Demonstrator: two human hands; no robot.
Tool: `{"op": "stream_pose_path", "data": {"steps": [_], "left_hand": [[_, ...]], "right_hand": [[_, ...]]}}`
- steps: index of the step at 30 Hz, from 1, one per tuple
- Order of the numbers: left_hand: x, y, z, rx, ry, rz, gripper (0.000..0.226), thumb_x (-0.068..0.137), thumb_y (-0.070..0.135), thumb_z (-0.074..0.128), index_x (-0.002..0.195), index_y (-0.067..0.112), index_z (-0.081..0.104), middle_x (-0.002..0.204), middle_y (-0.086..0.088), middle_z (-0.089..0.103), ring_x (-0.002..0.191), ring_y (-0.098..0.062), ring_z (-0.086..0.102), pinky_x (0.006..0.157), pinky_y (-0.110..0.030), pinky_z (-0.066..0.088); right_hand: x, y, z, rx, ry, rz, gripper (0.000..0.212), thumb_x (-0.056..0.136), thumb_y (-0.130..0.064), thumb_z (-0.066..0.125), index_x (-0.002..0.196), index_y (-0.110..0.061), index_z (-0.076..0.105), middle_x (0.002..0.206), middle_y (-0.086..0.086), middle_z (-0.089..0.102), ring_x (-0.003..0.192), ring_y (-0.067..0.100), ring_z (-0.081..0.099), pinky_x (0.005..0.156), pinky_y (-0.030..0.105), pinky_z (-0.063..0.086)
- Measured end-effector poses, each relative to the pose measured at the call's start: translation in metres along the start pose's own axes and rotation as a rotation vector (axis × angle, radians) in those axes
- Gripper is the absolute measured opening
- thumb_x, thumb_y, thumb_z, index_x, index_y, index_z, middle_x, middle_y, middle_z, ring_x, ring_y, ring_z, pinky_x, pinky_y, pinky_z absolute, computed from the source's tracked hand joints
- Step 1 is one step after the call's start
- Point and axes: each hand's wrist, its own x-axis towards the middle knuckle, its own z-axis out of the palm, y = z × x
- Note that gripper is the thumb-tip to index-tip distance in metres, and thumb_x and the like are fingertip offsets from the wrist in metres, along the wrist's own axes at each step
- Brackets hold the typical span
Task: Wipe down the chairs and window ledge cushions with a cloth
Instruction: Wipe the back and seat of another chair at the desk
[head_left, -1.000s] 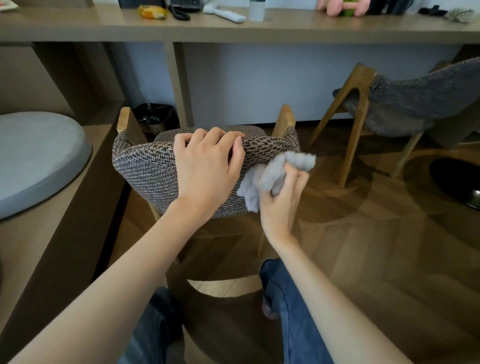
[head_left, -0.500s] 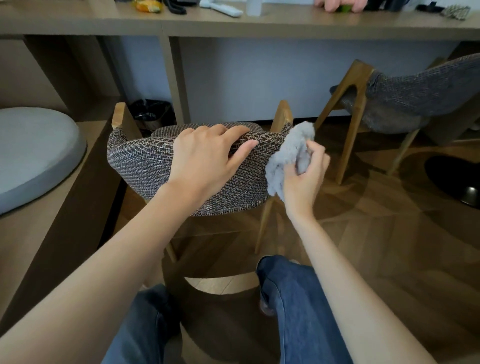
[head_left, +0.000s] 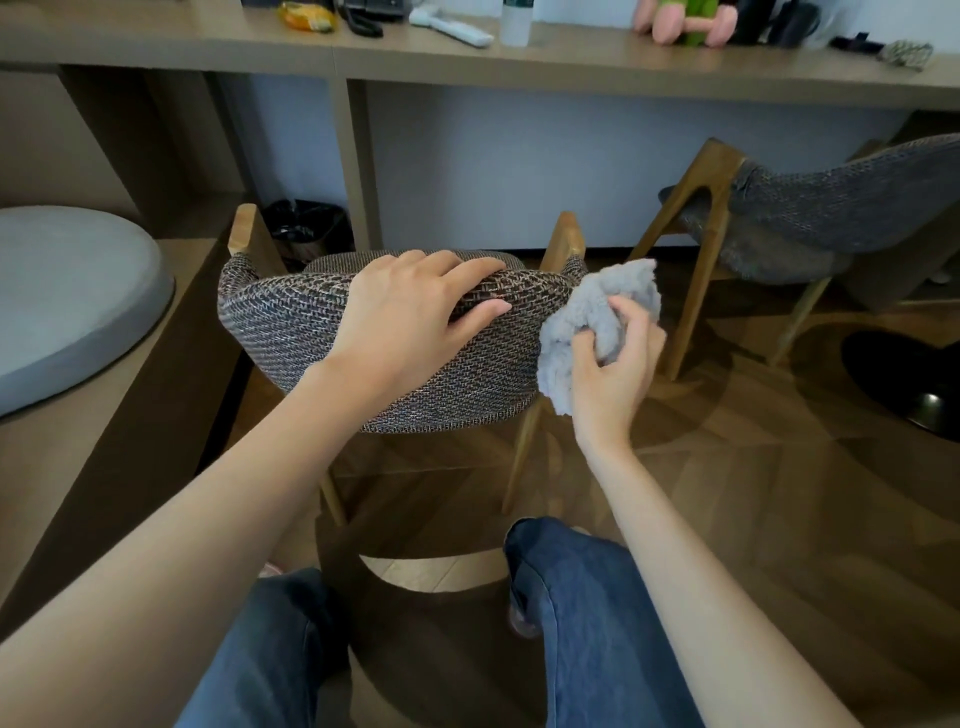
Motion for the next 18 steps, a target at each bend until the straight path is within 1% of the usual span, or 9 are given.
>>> {"op": "stream_pose_path", "data": {"steps": [2, 5, 8, 9, 10, 12, 14, 16, 18], "left_hand": [[0.000, 0.000, 0.000, -0.014, 0.004, -0.008, 0.050, 0.095, 0.059, 0.033, 0.133, 0.034, 0.052, 0.108, 0.004, 0.066, 0.096, -0.022, 0.061, 0.077, -0.033, 0.042], [0.000, 0.000, 0.002, 0.001, 0.009, 0.005, 0.050, 0.095, 0.060, 0.032, 0.133, 0.034, 0.052, 0.107, 0.004, 0.066, 0.095, -0.022, 0.061, 0.076, -0.033, 0.042], [0.000, -0.001, 0.002, 0.024, 0.007, 0.001, 0.051, 0.095, 0.060, 0.031, 0.134, 0.034, 0.051, 0.108, 0.003, 0.066, 0.094, -0.022, 0.060, 0.076, -0.033, 0.041], [0.000, 0.000, 0.001, 0.022, 0.003, 0.004, 0.050, 0.095, 0.059, 0.031, 0.135, 0.034, 0.051, 0.109, 0.003, 0.065, 0.094, -0.022, 0.060, 0.077, -0.034, 0.041], [0.000, 0.000, 0.000, 0.021, -0.003, 0.018, 0.050, 0.096, 0.058, 0.032, 0.135, 0.033, 0.050, 0.110, 0.003, 0.065, 0.095, -0.023, 0.060, 0.078, -0.035, 0.041], [-0.004, -0.005, -0.003, 0.027, -0.022, 0.062, 0.049, 0.097, 0.054, 0.034, 0.138, 0.031, 0.046, 0.113, 0.001, 0.063, 0.096, -0.024, 0.058, 0.080, -0.036, 0.041], [-0.014, -0.016, -0.008, 0.038, -0.021, 0.073, 0.050, 0.097, 0.053, 0.035, 0.140, 0.030, 0.044, 0.114, 0.000, 0.062, 0.098, -0.026, 0.057, 0.083, -0.039, 0.041], [-0.028, -0.031, -0.014, 0.009, 0.003, 0.019, 0.050, 0.095, 0.053, 0.038, 0.139, 0.030, 0.045, 0.114, -0.001, 0.061, 0.102, -0.027, 0.055, 0.088, -0.040, 0.038], [-0.043, -0.048, -0.018, -0.077, 0.015, -0.058, 0.049, 0.094, 0.051, 0.042, 0.138, 0.030, 0.046, 0.118, -0.004, 0.059, 0.109, -0.027, 0.052, 0.096, -0.041, 0.035]], "right_hand": [[-0.001, 0.009, 0.009, -0.028, -0.069, 0.128, 0.032, 0.084, -0.004, 0.060, 0.115, -0.014, 0.055, 0.109, 0.003, 0.046, 0.091, 0.003, 0.047, 0.078, 0.013, 0.037], [-0.002, 0.031, 0.017, -0.041, -0.144, 0.330, 0.039, 0.089, -0.004, 0.059, 0.127, -0.013, 0.051, 0.114, 0.006, 0.046, 0.097, 0.011, 0.047, 0.078, 0.015, 0.037], [0.003, 0.035, 0.014, -0.114, -0.201, 0.448, 0.035, 0.090, -0.006, 0.058, 0.123, -0.014, 0.051, 0.118, 0.010, 0.049, 0.102, 0.019, 0.052, 0.086, 0.027, 0.043], [0.002, 0.030, 0.010, -0.121, -0.185, 0.453, 0.031, 0.089, -0.006, 0.058, 0.119, -0.014, 0.052, 0.116, 0.009, 0.050, 0.104, 0.020, 0.053, 0.086, 0.026, 0.043], [-0.001, 0.023, 0.004, -0.108, -0.149, 0.421, 0.028, 0.089, -0.005, 0.057, 0.115, -0.014, 0.053, 0.114, 0.008, 0.051, 0.103, 0.015, 0.055, 0.084, 0.019, 0.042], [-0.011, 0.002, -0.008, -0.050, -0.075, 0.242, 0.025, 0.088, -0.007, 0.057, 0.111, -0.017, 0.056, 0.111, 0.004, 0.051, 0.095, -0.004, 0.053, 0.077, 0.006, 0.039], [-0.026, -0.022, -0.017, 0.022, -0.065, 0.009, 0.026, 0.089, -0.012, 0.060, 0.113, -0.020, 0.058, 0.111, -0.001, 0.051, 0.097, -0.006, 0.053, 0.083, 0.007, 0.041], [-0.040, -0.039, -0.015, 0.023, -0.095, -0.208, 0.029, 0.087, -0.011, 0.064, 0.115, -0.017, 0.060, 0.111, -0.004, 0.047, 0.103, -0.004, 0.051, 0.089, 0.010, 0.041], [-0.046, -0.050, -0.002, -0.003, -0.108, -0.286, 0.031, 0.085, -0.007, 0.066, 0.115, -0.014, 0.061, 0.111, -0.002, 0.044, 0.103, -0.006, 0.047, 0.091, 0.008, 0.038]]}}
